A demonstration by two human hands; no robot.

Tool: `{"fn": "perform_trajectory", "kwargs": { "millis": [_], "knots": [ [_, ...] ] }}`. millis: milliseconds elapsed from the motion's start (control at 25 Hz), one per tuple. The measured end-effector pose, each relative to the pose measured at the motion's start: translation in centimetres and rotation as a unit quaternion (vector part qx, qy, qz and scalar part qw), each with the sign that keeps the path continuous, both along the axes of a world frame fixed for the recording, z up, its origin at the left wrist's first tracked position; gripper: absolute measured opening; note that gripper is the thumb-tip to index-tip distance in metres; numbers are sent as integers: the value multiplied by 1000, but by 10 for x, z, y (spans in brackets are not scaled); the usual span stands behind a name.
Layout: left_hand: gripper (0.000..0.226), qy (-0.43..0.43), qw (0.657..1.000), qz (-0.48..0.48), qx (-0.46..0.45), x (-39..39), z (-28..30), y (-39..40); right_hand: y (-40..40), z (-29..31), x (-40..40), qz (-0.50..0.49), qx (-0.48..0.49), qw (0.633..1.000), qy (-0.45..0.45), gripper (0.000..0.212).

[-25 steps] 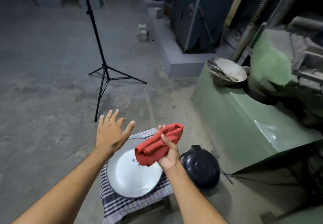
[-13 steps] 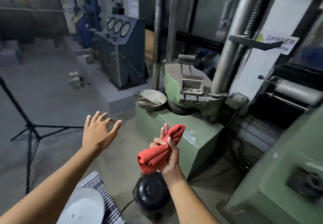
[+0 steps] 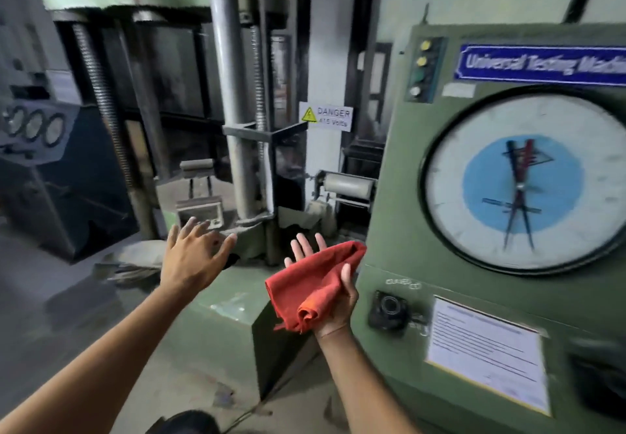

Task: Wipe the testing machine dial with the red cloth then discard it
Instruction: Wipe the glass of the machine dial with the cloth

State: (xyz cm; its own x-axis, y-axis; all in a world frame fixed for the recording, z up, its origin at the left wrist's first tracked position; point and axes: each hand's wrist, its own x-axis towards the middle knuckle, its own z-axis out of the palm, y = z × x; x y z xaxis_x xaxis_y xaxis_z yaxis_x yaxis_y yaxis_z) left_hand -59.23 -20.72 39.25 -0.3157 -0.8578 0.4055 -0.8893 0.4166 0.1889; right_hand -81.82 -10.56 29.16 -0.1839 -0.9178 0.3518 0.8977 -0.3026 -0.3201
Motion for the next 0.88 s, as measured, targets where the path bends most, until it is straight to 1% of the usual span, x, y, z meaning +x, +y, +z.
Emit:
{"fn": "perform_trajectory", "kwargs": {
  "millis": [120, 360, 440, 520, 680, 760, 800, 880],
  "knots": [
    [86, -5, 998, -56, -19, -92, 24, 18, 37, 21, -89, -41, -18, 999, 23, 105],
    [88, 14, 990, -137, -32, -272, 53, 71, 115, 84, -242, -128, -1, 988, 85, 114],
    [94, 21, 985, -164, -39, -327, 60, 87, 138, 101, -289, -145, -1, 985, 93, 116],
    [98, 30, 982, -184, -40, -373, 64, 99, 152, 113, -327, -152, -7, 984, 92, 115],
    [97, 22, 976, -212, -41, -449, 66, 107, 161, 132, -394, -177, -2, 979, 103, 114],
    [99, 25, 972, -230, -41, -478, 65, 104, 157, 139, -423, -200, 28, 974, 107, 107],
    [97, 29, 969, -242, -42, -495, 65, 98, 152, 140, -441, -213, 51, 970, 109, 99],
    [94, 34, 965, -256, -40, -522, 66, 85, 144, 144, -469, -244, 110, 957, 111, 74]
  ]
}}
